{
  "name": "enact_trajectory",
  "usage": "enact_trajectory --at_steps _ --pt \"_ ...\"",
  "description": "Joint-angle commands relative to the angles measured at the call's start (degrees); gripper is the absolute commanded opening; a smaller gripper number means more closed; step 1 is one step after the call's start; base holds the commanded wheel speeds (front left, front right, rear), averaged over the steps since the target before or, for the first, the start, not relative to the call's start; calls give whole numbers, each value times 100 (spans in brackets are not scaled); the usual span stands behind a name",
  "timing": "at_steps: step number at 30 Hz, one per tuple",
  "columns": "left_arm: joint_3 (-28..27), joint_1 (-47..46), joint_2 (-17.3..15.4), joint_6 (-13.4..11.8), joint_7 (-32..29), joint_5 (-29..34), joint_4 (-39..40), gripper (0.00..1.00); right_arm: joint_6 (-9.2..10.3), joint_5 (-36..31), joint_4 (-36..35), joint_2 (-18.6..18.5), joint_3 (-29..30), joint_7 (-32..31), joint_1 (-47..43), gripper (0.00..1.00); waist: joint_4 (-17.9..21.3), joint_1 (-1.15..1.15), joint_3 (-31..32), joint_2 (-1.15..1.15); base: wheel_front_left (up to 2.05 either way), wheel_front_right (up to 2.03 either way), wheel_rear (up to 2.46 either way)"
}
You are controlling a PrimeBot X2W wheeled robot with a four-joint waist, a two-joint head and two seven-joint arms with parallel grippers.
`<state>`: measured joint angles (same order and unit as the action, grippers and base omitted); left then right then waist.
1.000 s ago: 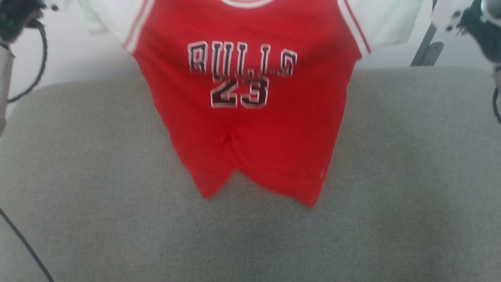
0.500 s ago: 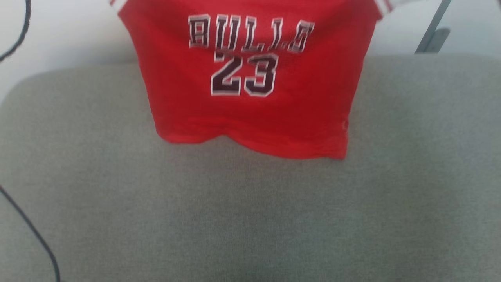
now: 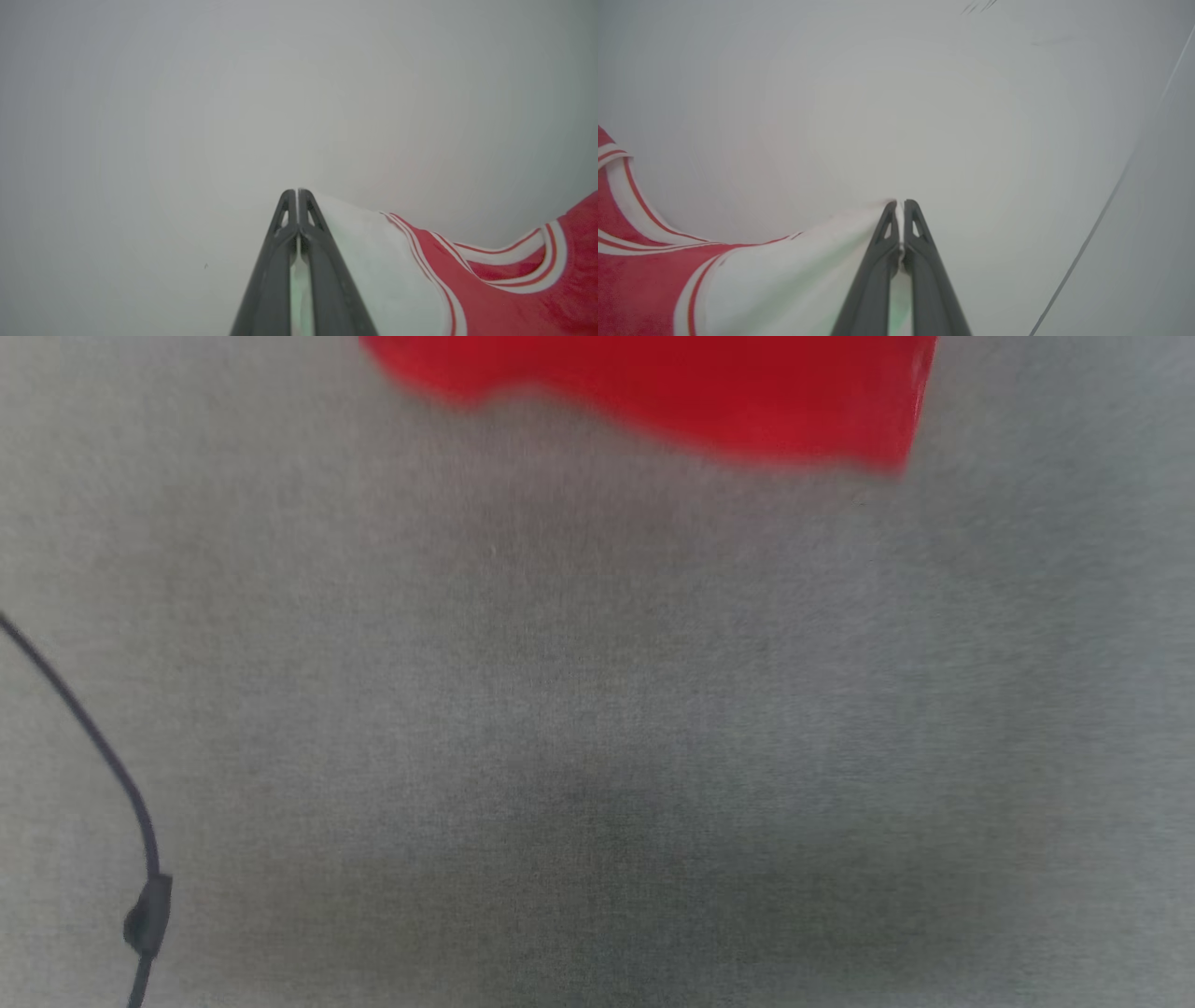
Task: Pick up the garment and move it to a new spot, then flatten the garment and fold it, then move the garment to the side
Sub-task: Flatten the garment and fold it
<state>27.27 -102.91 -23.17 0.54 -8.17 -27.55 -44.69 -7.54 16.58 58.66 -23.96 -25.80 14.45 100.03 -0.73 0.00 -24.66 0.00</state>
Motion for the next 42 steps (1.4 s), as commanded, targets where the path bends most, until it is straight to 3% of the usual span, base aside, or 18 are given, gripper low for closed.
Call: enact_trajectory --at_steps 1,4,7,11,15,24,28,32,37,42 --pt "-47 -232 -2 -83 305 112 -11 0 11 -250 -49 -51 196 66 172 0 -108 0 -435 0 0 0 0" --pt "-134 -498 97 -157 951 163 -39 0 11 -1071 -1010 -122 819 75 217 0 -221 0 -667 0 0 0 0" --pt "-149 -430 177 -87 1413 136 -157 0 9 -1782 -1701 -6 1311 66 -310 0 -334 0 -737 0 0 0 0" --pt "-37 -36 239 119 1672 86 -385 0 12 -2197 -1931 4 1252 73 -931 0 -415 0 -632 0 0 0 0" --pt "93 448 308 280 1592 -3 -556 0 12 -2070 -1784 -71 1006 73 -1553 0 -455 0 -450 0 0 0 0" --pt "411 2235 131 606 689 -461 -655 0 12 -441 -1044 -196 223 -245 -3113 0 -438 0 235 0 0 0 0" --pt "555 3176 -140 659 235 -691 -293 0 11 722 -1428 -384 -391 -772 -4008 0 -393 0 573 0 0 0 0" --pt "623 4313 -564 659 -288 -1018 373 0 11 1522 -2190 -959 -941 -1202 -4808 0 -337 0 851 0 0 0 0" --pt "488 5924 -1084 235 -790 -1461 1645 0 12 2212 -3183 -1712 -1427 -1750 -5704 0 -275 0 1104 0 0 0 0" --pt "395 7484 -1584 -354 -1124 -1825 3044 0 11 2786 -3926 -2205 -1573 -2196 -6550 0 -237 0 1240 0 0 0 0"
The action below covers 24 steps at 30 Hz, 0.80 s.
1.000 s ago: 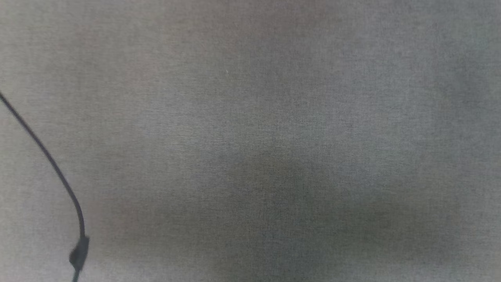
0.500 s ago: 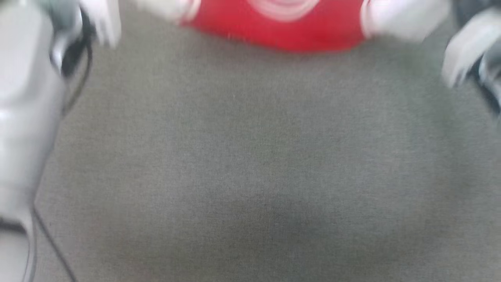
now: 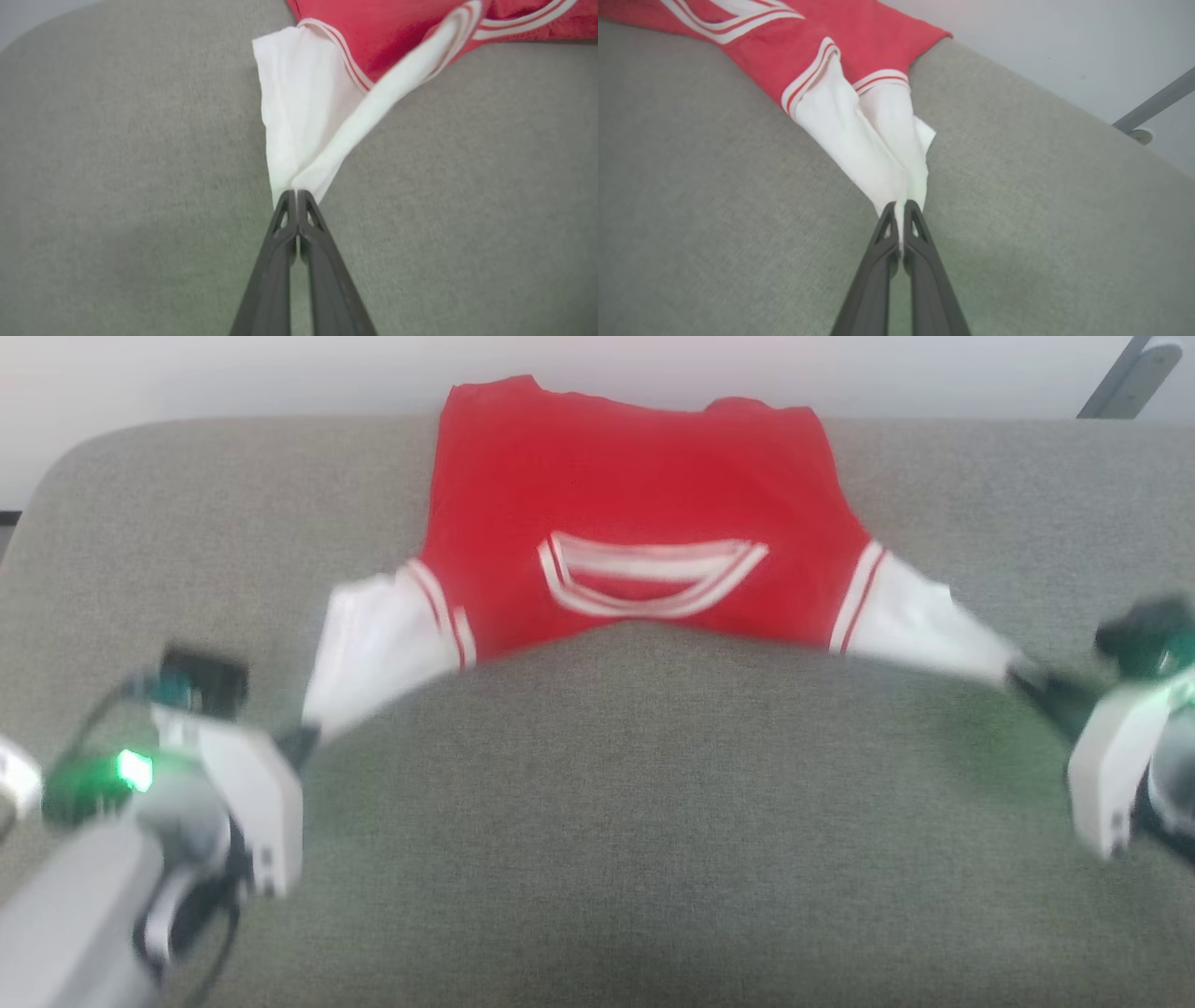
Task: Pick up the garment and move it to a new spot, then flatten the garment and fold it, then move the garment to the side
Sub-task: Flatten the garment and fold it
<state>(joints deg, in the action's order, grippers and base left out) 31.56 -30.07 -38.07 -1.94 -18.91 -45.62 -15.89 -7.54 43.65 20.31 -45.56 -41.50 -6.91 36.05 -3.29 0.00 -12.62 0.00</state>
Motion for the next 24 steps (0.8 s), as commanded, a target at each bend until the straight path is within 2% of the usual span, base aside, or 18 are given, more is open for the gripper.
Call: enact_trajectory --at_steps 1,8,17,21,24 --pt "-47 482 -161 -225 -115 -114 412 0 11 145 -239 -119 -68 -166 -325 0 20 0 62 0 0 0 0" --pt "-57 2031 -692 -885 -558 -522 1677 0 11 681 -839 -620 -223 -823 -1252 0 46 0 141 0 0 0 0" --pt "-417 3230 -1214 -1767 -682 -908 2224 0 12 1417 -1384 -1358 -103 -1703 -2279 0 12 0 75 0 0 0 0" --pt "-535 3411 -1292 -1897 -603 -970 2374 0 13 1517 -1489 -1487 69 -1834 -2515 0 9 0 19 0 0 0 0" --pt "-512 3463 -1211 -1860 -513 -952 2513 0 12 1488 -1526 -1344 314 -1868 -2731 0 -5 0 -44 0 0 0 0"
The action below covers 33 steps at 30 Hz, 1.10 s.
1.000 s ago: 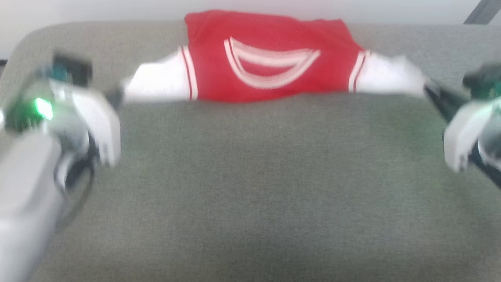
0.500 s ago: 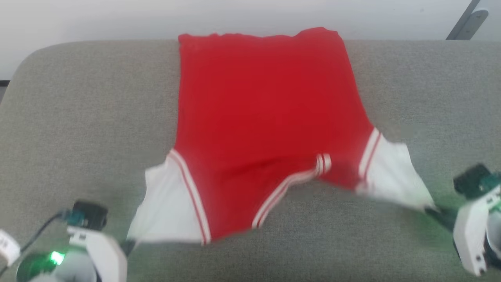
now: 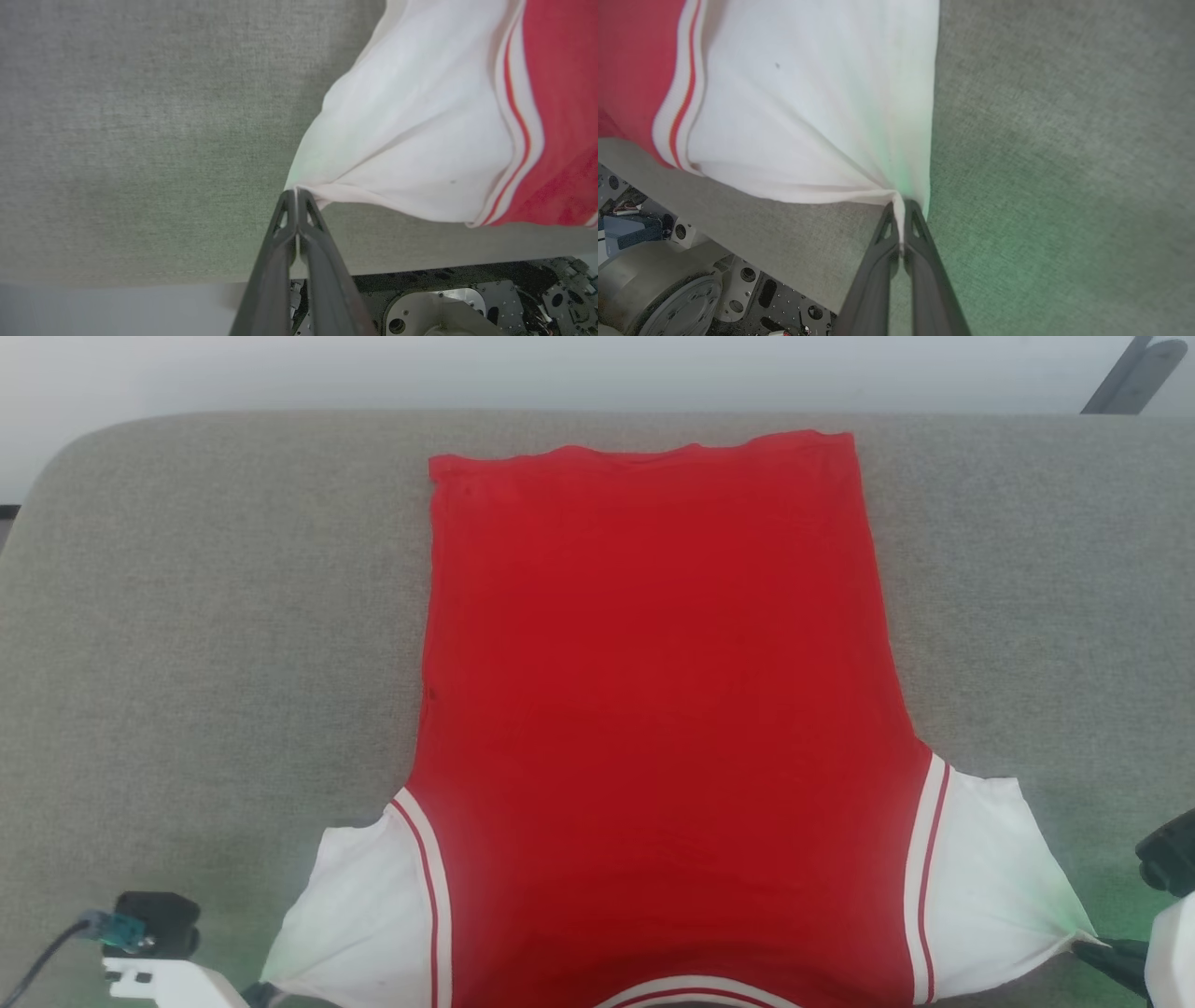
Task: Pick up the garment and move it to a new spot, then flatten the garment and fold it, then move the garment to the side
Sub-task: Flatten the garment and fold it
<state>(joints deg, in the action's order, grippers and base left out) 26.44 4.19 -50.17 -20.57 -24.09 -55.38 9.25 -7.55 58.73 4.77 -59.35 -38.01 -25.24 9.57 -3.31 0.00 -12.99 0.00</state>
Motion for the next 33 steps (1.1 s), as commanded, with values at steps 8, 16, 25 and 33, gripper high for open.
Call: enact_trajectory --at_steps 8,16,25,33 --pt "188 -325 257 128 85 200 -39 0 19 -423 481 655 446 -327 -92 32 -23 0 -130 0 0 0 0" --pt "295 -618 490 268 314 407 -62 0 13 -555 -155 837 1411 -918 12 100 -89 0 -162 0 0 0 0" --pt "521 -943 718 426 339 562 -79 0 12 -1411 -1046 1227 2683 -1384 705 100 -311 0 -276 0 0 0 0" --pt "785 -1479 1043 657 267 765 -184 0 13 -2453 94 2102 2703 -1008 2442 100 -720 0 -626 0 0 0 0"
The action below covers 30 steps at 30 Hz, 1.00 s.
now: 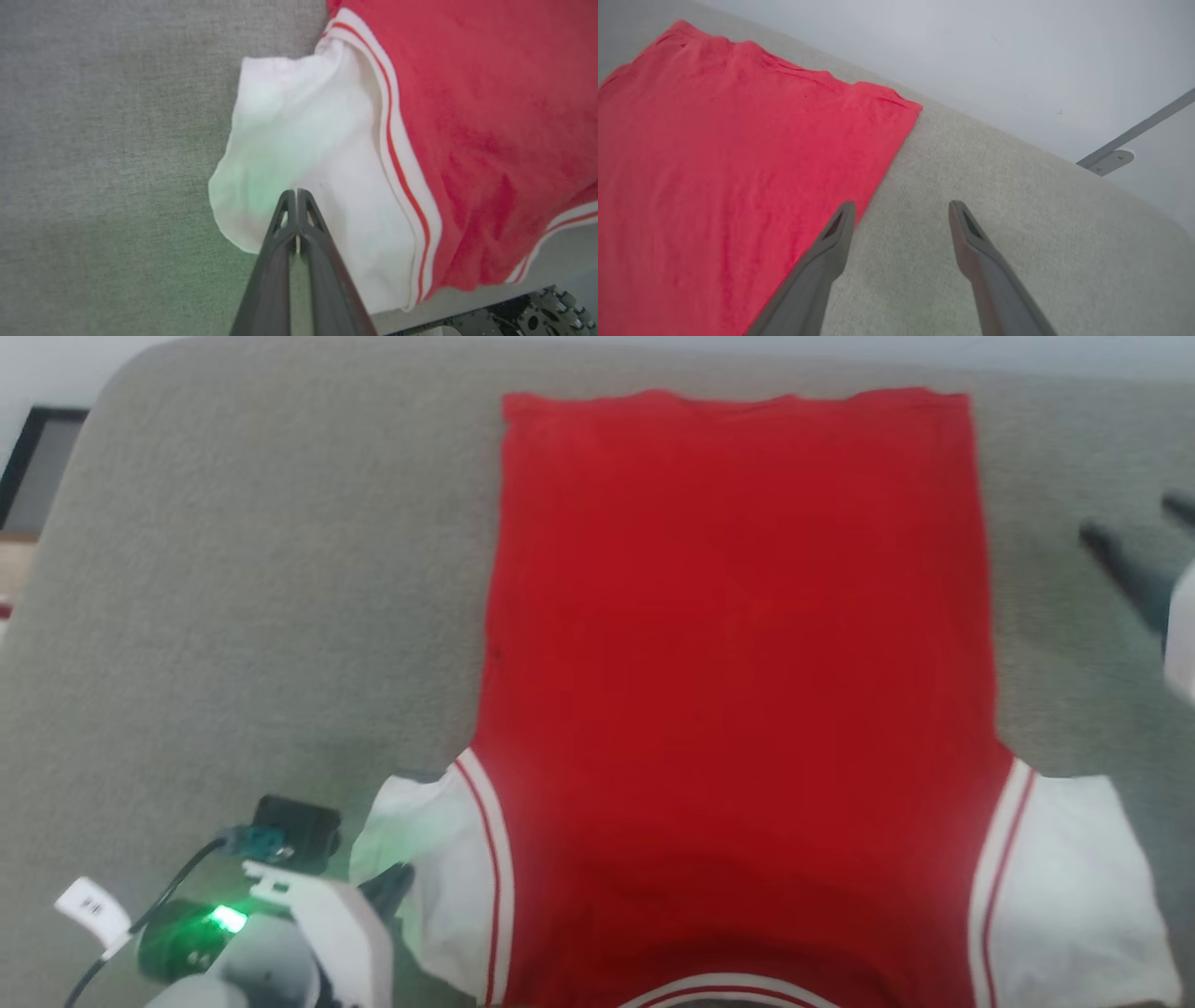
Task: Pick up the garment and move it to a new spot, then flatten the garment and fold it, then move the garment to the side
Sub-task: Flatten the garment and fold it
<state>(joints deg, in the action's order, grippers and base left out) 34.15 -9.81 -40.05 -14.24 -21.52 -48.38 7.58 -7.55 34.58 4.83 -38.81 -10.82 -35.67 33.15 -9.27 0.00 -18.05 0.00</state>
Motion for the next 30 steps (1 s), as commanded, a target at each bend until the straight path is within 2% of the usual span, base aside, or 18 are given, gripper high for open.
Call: enact_trajectory --at_steps 1,4,5,14,22,26,27,28,30 --pt "55 -148 79 63 -2 93 -43 0 12 -120 303 126 -95 92 322 100 -179 0 -166 0 0 0 0" --pt "158 -352 220 168 -26 135 -137 0 11 -329 1068 323 -212 253 997 100 -353 0 -317 0 0 0 0" --pt "158 -352 220 168 -26 135 -137 0 11 -329 1068 323 -212 253 997 100 -353 0 -317 0 0 0 0" --pt "436 -887 655 501 9 246 -437 0 11 -633 3399 573 -370 205 2655 100 -866 0 -813 0 0 0 0" --pt "630 -1203 981 747 55 284 -811 0 12 -803 4886 601 -456 -314 3493 100 -1244 0 -1117 0 0 0 0" --pt "675 -1305 1084 830 80 276 -989 0 6 -790 5460 814 -527 -771 3519 100 -1312 0 -1182 0 0 0 0" --pt "684 -1329 1092 840 80 272 -1025 0 5 -795 5574 850 -603 -935 3505 55 -1318 0 -1192 0 0 0 0" --pt "686 -1346 1107 845 86 268 -1058 0 4 -801 5627 879 -707 -1092 3458 0 -1318 0 -1199 0 0 0 0" --pt "666 -1371 1123 861 105 248 -1119 0 -8 -697 5607 860 -878 -1271 3399 0 -1296 0 -1208 0 0 0 0"
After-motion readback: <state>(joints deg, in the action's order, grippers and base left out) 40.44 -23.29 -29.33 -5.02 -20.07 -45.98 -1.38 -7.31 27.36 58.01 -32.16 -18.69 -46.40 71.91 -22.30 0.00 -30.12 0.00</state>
